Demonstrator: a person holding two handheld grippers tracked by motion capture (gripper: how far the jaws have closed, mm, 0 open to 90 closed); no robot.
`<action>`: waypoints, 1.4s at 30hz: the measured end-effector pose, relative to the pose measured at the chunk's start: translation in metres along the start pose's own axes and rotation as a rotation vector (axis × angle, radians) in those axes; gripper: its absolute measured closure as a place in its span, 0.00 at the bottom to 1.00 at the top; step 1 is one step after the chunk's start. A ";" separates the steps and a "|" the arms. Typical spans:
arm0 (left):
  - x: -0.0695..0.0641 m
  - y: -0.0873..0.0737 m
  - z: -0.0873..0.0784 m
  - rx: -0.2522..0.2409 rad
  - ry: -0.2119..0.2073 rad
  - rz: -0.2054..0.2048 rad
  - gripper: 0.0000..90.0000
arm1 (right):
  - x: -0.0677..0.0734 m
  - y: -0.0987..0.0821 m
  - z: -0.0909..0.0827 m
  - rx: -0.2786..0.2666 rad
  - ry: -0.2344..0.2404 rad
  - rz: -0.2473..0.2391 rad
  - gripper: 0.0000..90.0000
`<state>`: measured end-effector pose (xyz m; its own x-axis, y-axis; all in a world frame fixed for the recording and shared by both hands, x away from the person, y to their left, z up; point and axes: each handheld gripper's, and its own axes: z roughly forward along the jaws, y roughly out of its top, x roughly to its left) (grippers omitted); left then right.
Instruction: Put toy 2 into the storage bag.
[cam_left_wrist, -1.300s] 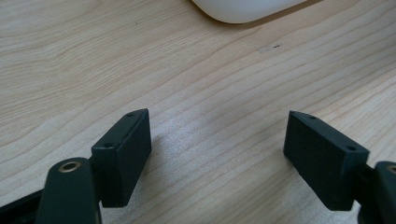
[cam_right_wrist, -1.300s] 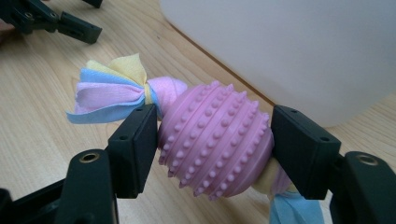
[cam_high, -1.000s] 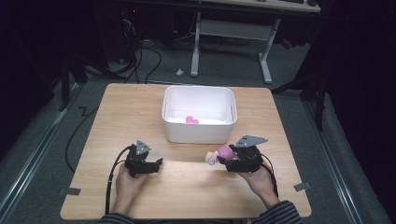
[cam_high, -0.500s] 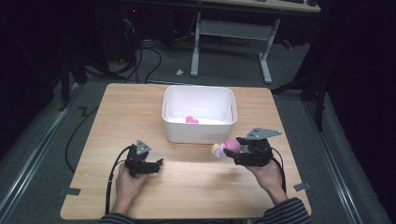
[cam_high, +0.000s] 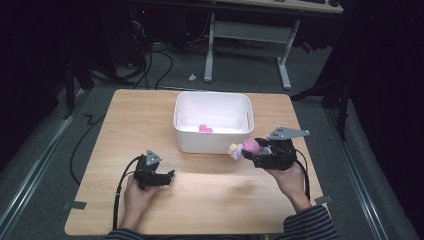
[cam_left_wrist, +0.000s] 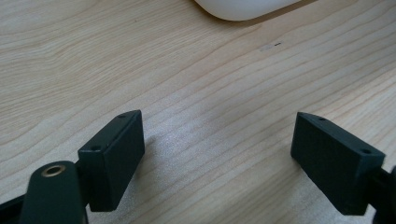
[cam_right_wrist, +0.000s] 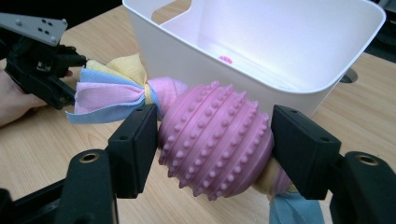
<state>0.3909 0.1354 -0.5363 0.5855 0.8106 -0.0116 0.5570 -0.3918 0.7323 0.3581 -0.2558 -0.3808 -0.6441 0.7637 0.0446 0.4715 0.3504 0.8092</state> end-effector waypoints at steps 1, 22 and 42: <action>0.000 0.000 0.000 0.000 0.000 0.000 0.20 | 0.000 0.002 -0.001 0.000 -0.004 -0.002 0.38; 0.000 0.000 0.000 -0.003 0.001 -0.004 0.20 | -0.005 0.042 -0.003 -0.004 -0.003 -0.048 0.38; 0.001 0.000 0.000 -0.003 0.004 -0.012 0.21 | -0.005 0.081 0.015 0.017 -0.016 -0.094 0.38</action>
<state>0.3911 0.1360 -0.5364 0.5763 0.8171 -0.0175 0.5619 -0.3806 0.7345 0.4084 -0.2232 -0.3239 -0.6761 0.7357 -0.0403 0.4198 0.4296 0.7996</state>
